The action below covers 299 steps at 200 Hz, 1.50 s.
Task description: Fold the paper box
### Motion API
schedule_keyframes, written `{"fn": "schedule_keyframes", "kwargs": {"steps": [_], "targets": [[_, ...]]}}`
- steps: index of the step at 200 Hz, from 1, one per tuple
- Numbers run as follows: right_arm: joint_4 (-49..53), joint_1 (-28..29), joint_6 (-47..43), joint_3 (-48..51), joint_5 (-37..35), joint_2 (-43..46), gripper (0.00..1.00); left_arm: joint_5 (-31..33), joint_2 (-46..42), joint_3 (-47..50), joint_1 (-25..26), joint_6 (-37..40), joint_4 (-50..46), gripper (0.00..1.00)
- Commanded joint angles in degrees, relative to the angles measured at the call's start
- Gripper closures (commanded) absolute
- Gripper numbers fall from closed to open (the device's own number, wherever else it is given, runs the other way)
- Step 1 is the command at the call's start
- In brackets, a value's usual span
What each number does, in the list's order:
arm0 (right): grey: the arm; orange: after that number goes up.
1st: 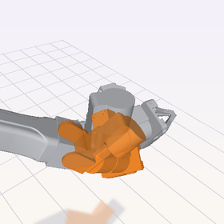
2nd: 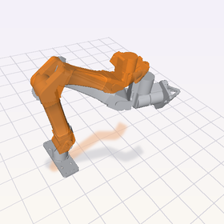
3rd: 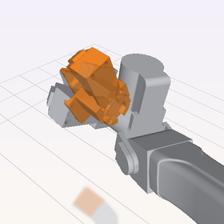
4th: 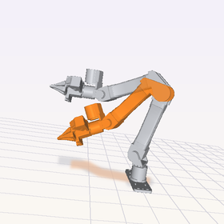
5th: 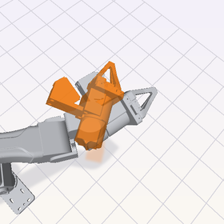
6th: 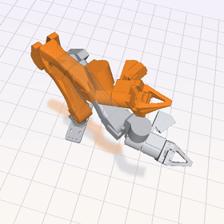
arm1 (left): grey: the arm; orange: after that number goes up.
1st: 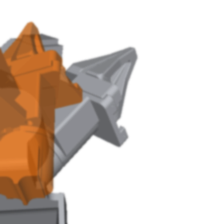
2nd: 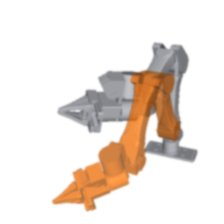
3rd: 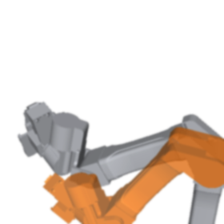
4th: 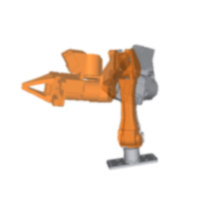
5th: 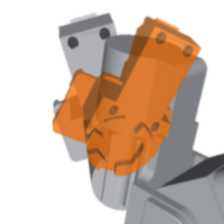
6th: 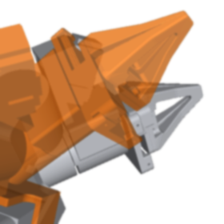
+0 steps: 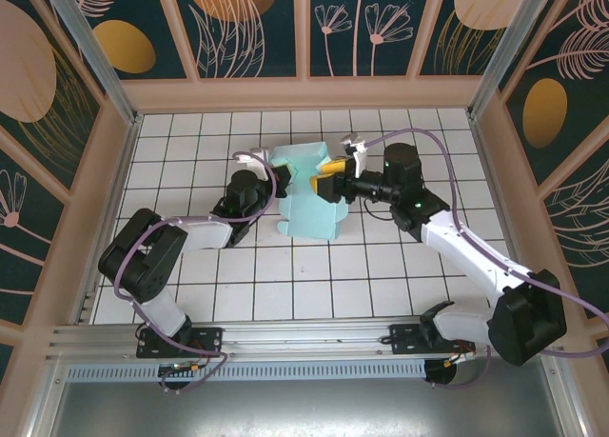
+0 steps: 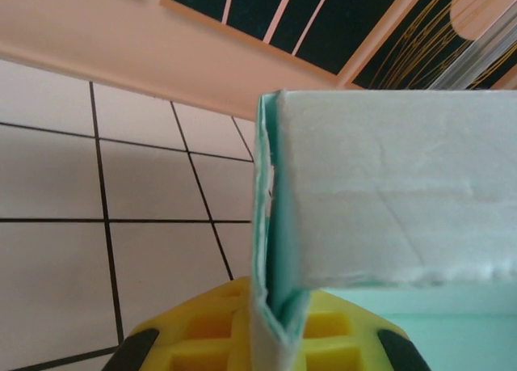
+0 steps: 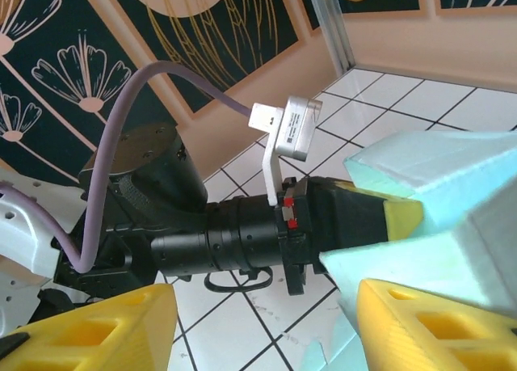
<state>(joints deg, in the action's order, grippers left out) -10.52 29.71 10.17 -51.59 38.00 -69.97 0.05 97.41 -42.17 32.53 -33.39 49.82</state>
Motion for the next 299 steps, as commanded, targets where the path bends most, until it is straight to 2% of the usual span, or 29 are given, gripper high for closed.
{"fn": "schedule_keyframes", "kwargs": {"steps": [1,29,65,92,111,131,142,166,200,246,280,299], "targets": [[-1.33,-1.59,0.61,0.13,-2.11,2.53,0.41,-0.66,0.46,-1.25,-0.03,-1.1,0.6,1.0],[0.02,-4.13,0.35,0.22,-5.56,3.43,0.48,-1.22,0.2,-1.16,-0.1,-0.83,0.64,1.0],[-2.72,-6.62,0.85,1.9,-2.57,7.04,0.48,-1.17,-0.16,-1.07,-0.13,-0.31,0.01,1.0],[1.07,-7.18,0.2,1.51,-14.08,7.3,0.48,-1.94,0.15,-1.14,-0.13,-0.54,0.6,1.0],[6.92,-7.3,-2.78,-0.87,-14.7,4.46,0.5,-2.67,0.28,-1.33,-0.16,-0.63,1.01,1.0],[9.38,-5.75,-5.15,-2.38,-10.79,1.27,0.51,-2.95,0.44,-1.64,-0.16,-0.45,0.96,1.0],[9.82,-3.8,-6.42,-2.91,-11.31,-0.14,0.51,-3.06,0.45,-1.68,-0.14,-0.46,0.98,1.0],[10.66,0.4,-8.74,-4.33,-16.42,-2.9,0.55,-3.17,0.48,-1.77,-0.1,-0.43,0.7,1.0],[10.98,2.91,-9.94,-5.48,-23.25,-4.98,0.63,-2.89,0.43,-1.6,-0.1,0.23,0.21,1.0],[11.34,5.89,-12.97,-6.93,-28.95,-6.85,0.64,-3.22,0.48,-1.52,-0.12,0.39,0.54,1.0],[12.37,8.87,-15.28,-9.32,-37.26,-9.42,0.66,-3.72,0.48,-1.36,-0.16,0.43,0.63,1.0],[12.3,9.98,-15.75,-10.19,-42.62,-10.51,0.7,-3.74,0.38,-1.12,-0.16,0.69,0.47,1.0]]}}
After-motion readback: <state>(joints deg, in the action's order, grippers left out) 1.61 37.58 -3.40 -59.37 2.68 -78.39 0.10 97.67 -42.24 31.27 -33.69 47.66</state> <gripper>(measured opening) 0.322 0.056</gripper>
